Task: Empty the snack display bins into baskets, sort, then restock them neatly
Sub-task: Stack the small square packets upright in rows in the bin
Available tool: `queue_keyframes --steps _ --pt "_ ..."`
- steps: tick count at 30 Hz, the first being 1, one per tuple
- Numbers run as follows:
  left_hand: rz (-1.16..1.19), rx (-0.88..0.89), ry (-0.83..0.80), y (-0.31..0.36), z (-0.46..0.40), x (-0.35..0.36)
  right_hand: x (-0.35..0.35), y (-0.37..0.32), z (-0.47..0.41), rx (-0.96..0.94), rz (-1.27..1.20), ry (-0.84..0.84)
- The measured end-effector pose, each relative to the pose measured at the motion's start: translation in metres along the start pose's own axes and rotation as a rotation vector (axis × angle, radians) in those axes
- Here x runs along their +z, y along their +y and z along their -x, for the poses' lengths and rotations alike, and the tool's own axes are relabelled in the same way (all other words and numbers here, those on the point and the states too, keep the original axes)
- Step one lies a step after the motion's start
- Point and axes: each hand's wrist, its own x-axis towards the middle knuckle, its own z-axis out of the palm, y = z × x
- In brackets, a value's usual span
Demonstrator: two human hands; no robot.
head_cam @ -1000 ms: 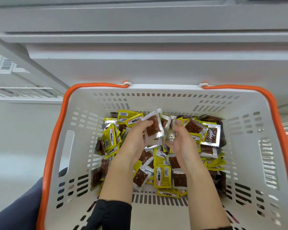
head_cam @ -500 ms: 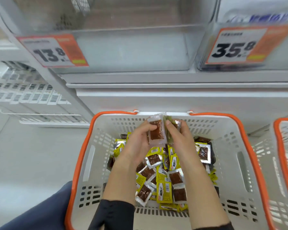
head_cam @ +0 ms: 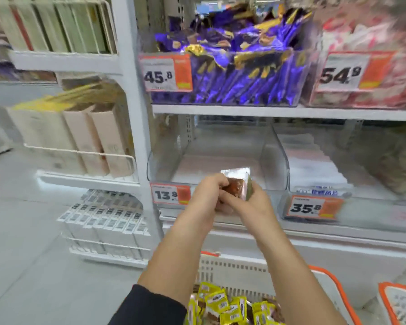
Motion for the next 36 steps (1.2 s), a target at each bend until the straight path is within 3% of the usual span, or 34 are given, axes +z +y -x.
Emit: queue_keyframes --steps 2,5,8,11,14,21,24,31,36 --pt "-0.229 0.154 0.024 0.024 -0.015 -0.025 0.011 -0.025 -0.022 -0.067 0.120 -0.016" --pt "-0.956 0.437 0.293 0.025 -0.040 -0.087 0.018 -0.049 -0.055 -0.171 0.325 -0.095" --pt "-1.198 0.699 0.534 -0.001 -0.063 -0.142 0.038 -0.059 -0.102 -0.215 0.692 -0.232" --pt "-1.043 0.916 0.650 -0.024 -0.088 -0.153 0.066 -0.044 -0.157 -0.175 0.969 -0.373" --pt "-0.883 0.958 0.692 -0.036 -0.105 -0.153 0.092 -0.025 -0.203 -0.143 1.094 -0.497" --pt "-0.836 1.073 0.636 -0.056 -0.131 -0.161 0.136 -0.006 -0.275 -0.161 1.193 -0.583" --pt "-0.797 1.088 0.642 -0.059 -0.130 -0.164 0.140 0.016 -0.281 -0.187 1.257 -0.558" --pt "-0.609 0.923 0.725 -0.069 -0.121 -0.145 0.125 0.018 -0.270 -0.203 1.024 -0.386" --pt "-0.563 0.887 0.772 -0.065 -0.117 -0.141 0.132 0.019 -0.274 -0.184 1.048 -0.300"
